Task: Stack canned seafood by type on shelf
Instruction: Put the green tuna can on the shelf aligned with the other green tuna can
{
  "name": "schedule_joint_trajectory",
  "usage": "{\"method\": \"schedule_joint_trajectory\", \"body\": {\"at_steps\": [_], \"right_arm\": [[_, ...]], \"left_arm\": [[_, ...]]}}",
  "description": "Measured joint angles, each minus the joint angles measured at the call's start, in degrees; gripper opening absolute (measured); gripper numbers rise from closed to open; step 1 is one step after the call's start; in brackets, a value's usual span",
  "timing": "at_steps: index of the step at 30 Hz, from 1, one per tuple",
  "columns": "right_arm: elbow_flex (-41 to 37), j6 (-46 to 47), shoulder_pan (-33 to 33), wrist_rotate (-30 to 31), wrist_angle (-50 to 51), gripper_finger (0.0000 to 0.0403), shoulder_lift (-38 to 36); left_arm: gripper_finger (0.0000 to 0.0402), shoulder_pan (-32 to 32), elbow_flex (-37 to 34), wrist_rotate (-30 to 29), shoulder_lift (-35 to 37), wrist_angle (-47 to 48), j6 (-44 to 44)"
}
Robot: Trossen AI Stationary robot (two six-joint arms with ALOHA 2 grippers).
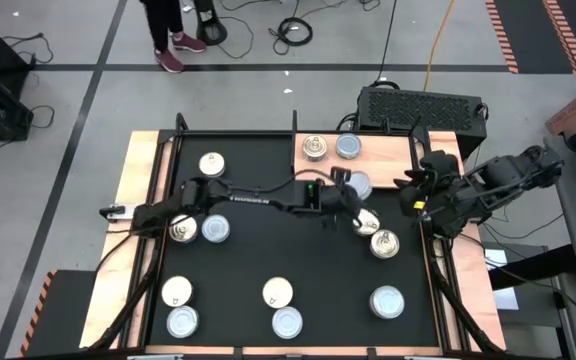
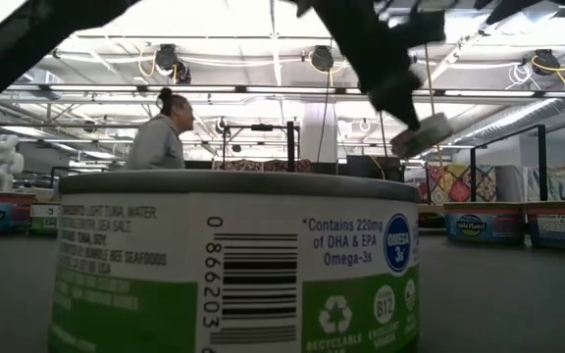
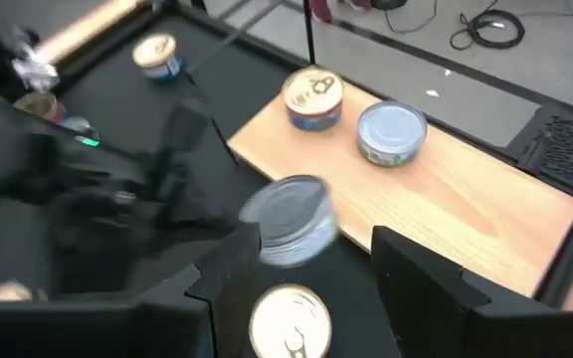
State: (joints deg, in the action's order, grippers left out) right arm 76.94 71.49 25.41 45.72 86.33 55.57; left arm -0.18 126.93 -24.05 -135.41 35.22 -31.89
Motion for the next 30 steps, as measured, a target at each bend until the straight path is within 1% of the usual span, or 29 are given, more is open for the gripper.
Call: {"method": "schedule_joint_trajectory", "body": {"at_steps": [4, 8, 11, 18, 24, 30], "right_arm": [[-1.96, 0.08, -0.82, 1.88, -2.65, 0.0187, -1.09], [-2.0, -0.04, -2.93, 2.53, -2.83, 0.0187, -1.12], [-2.0, -0.24, -4.54, 2.58, -3.07, 0.0187, -1.09], [-2.0, -3.47, -7.36, 2.53, -3.74, 0.0187, -1.04], [-2.0, -5.18, -8.67, 2.23, -3.81, 0.0187, -1.04], [-1.98, -6.17, -8.85, 1.85, -3.88, 0.0187, -1.04]], "left_arm": [[0.0, 3.71, 0.0, 1.04, -1.59, -0.64, -4.66], [0.0, 6.89, -0.02, 4.27, -2.27, -1.07, -5.16], [0.0, 8.25, -0.04, 6.04, -2.71, -0.15, -7.56], [0.0, 9.82, -0.09, 10.02, -4.35, -1.87, -7.85], [0.0, 9.77, -0.09, 8.83, -6.15, -3.09, -11.51], [0.0, 9.7, -0.09, 8.14, -6.5, -3.83, -14.29]]}}
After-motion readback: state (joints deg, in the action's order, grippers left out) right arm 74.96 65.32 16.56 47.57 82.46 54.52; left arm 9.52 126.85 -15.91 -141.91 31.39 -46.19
